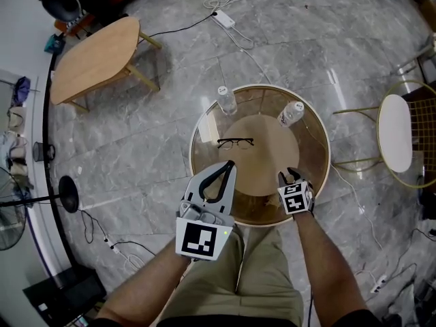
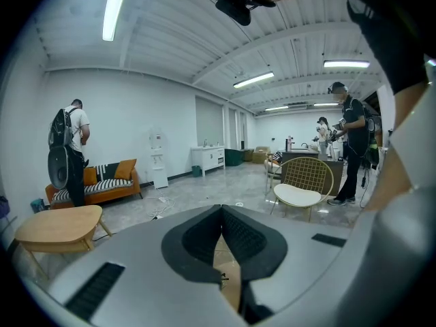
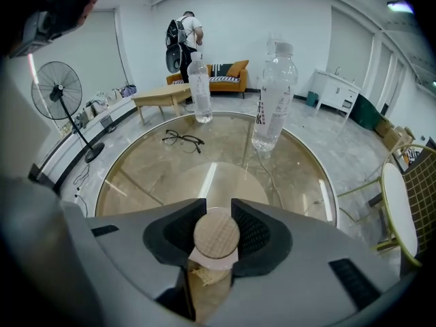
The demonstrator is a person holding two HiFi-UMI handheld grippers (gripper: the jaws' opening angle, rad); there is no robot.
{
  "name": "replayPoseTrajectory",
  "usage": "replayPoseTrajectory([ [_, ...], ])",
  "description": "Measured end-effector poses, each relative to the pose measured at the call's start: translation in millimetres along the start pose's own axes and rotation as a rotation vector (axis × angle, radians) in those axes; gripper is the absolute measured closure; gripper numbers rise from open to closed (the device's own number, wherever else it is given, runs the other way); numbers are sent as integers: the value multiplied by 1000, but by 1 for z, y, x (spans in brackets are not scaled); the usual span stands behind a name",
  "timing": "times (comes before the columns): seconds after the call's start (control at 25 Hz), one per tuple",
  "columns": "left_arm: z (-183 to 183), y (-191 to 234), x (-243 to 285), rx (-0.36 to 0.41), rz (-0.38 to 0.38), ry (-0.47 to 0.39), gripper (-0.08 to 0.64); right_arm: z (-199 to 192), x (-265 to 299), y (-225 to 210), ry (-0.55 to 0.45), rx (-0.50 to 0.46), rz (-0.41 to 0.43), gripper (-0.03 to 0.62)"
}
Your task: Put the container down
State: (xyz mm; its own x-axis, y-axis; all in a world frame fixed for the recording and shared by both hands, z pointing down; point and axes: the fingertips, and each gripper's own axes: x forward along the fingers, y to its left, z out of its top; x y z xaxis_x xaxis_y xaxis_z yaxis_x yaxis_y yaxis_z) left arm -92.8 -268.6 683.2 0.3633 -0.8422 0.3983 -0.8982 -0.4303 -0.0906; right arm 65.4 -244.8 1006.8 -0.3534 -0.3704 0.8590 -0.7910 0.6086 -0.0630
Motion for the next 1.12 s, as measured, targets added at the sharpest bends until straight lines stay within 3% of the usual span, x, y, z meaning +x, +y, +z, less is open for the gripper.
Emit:
replayPoseTrajectory([
  [0.2,11,-3,-5,12,-10,-2,545,-5,-5,6,36,18,43,451],
  [0.48,43,-10,-20,17,-29,-33,545,33,-51,11,-64,-36,67,408],
  [0.72,69,-13,-31,-43,-10,-75,545,55,-94,13,-136,-51,34,498],
  [0.84,79,-12,-38,-73,3,-92,546,60,-110,10,-158,-67,7,576],
  [1.12,90,-20,-54,-100,-18,-79,546,81,-165,12,-237,-76,-21,578],
])
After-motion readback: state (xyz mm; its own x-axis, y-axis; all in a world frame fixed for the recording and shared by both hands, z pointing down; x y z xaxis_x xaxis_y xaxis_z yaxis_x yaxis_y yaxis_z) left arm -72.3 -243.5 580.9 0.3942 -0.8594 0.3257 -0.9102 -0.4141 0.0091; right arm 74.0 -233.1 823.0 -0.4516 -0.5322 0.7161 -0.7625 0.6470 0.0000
